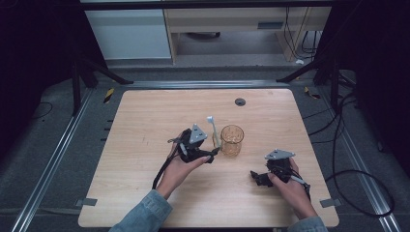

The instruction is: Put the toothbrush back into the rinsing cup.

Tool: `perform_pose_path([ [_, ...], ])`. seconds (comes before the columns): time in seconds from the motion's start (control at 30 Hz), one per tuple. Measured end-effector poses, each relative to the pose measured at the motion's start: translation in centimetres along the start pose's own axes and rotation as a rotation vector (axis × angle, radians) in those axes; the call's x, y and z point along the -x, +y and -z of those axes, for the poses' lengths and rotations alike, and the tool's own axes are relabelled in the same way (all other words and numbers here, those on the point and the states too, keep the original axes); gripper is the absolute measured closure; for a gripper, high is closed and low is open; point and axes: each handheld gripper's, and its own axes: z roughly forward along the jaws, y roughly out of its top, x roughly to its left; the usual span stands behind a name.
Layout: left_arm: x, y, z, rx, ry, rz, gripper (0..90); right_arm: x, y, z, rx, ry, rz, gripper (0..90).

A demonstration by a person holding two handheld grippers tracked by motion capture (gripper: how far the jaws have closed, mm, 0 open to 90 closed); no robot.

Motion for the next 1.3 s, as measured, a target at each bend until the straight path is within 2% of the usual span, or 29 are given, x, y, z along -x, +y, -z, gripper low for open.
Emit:
perform_pose_path([
  [0.23,-0.6,0.2,1.1,-0.035,0.004,0.011,13.6,0.0,0.0,0.0,0.001,0.0,0.0,0.4],
  [0.4,-1.9,0.0,2.2,-0.065,0.027,0.021,12.1,0.0,0.0,0.0,-0.001,-0.001,0.0,0.4],
  [0.57,-4.0,-1.0,3.2,-0.1,0.07,0.065,11.3,0.0,0.0,0.0,0.0,0.0,-0.001,0.4],
  [0.7,-5.5,-1.8,3.8,-0.134,0.08,0.085,11.3,0.0,0.0,0.0,0.001,0.0,-0.001,0.4],
  [1.07,-8.0,-3.8,4.2,-0.216,0.107,0.113,10.5,0.0,0.0,0.0,0.0,-0.01,-0.014,0.4],
  [1.2,-9.0,-4.6,4.2,-0.25,0.122,0.111,10.5,0.1,0.0,0.0,0.0,-0.015,-0.02,0.4],
  [1.3,-9.8,-5.4,4.2,-0.266,0.131,0.131,10.5,0.0,0.0,0.0,0.0,-0.02,-0.022,0.4],
])
